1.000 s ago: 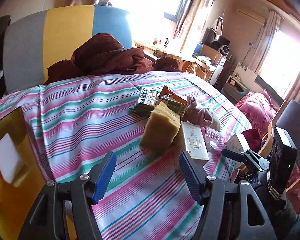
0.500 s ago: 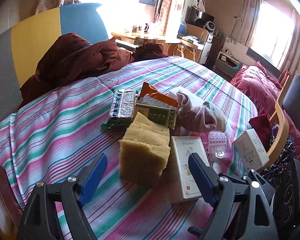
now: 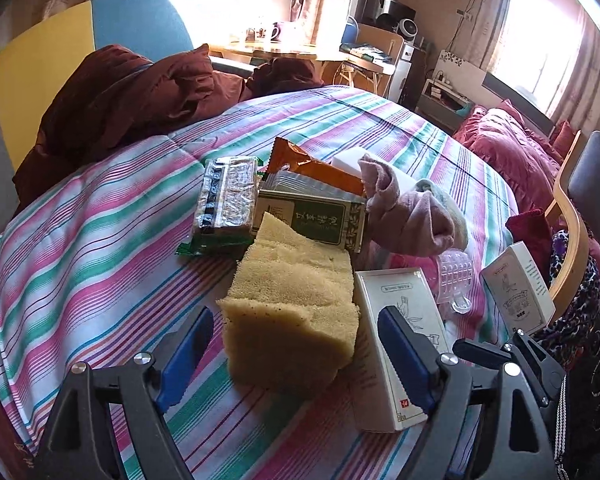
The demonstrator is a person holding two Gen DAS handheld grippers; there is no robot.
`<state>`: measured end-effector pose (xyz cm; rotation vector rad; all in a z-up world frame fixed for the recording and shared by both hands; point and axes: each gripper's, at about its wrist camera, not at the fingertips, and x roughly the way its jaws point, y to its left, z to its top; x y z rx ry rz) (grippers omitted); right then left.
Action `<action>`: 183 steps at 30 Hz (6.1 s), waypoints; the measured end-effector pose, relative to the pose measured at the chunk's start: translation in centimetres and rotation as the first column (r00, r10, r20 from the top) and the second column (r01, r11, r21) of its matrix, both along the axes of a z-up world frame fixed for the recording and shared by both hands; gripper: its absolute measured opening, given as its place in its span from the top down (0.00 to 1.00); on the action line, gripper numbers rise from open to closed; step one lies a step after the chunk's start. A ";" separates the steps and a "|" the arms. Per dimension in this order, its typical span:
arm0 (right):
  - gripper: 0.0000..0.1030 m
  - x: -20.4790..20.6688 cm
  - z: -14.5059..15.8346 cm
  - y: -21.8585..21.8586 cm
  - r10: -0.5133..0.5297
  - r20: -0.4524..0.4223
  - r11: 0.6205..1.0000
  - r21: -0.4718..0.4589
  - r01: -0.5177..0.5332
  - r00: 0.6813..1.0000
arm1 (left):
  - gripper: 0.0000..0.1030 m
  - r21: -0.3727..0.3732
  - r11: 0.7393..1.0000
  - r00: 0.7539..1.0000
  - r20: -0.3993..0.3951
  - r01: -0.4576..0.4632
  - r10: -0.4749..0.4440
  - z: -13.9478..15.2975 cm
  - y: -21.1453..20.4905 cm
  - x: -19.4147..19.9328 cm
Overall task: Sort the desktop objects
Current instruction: 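Grasp the second yellow sponge with the left tool, then grasp the white printed box with the right tool while the left tool holds the sponge, then carry sponge and white box into the gold tray and open both tools, then grasp the white printed leaflet with the right tool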
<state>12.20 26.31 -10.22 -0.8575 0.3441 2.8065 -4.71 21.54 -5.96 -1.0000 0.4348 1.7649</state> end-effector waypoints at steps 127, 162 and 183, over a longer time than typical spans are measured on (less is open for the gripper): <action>0.49 -22.9 8.2 -21.1 0.488 0.233 0.871 -0.068 -0.487 0.841 | 0.44 0.144 0.655 0.670 0.121 -0.742 0.732 3.5 -35.8 -4.0; 0.24 -18.7 6.8 -15.4 0.321 0.124 0.946 -0.087 -0.311 0.939 | 0.35 0.140 0.602 0.614 0.065 -0.786 0.786 3.2 -36.5 -7.3; 0.04 2.2 8.2 8.9 -0.467 0.181 0.880 0.190 0.435 0.865 | 0.34 0.217 0.954 0.977 0.089 -0.208 0.193 2.1 -16.6 7.3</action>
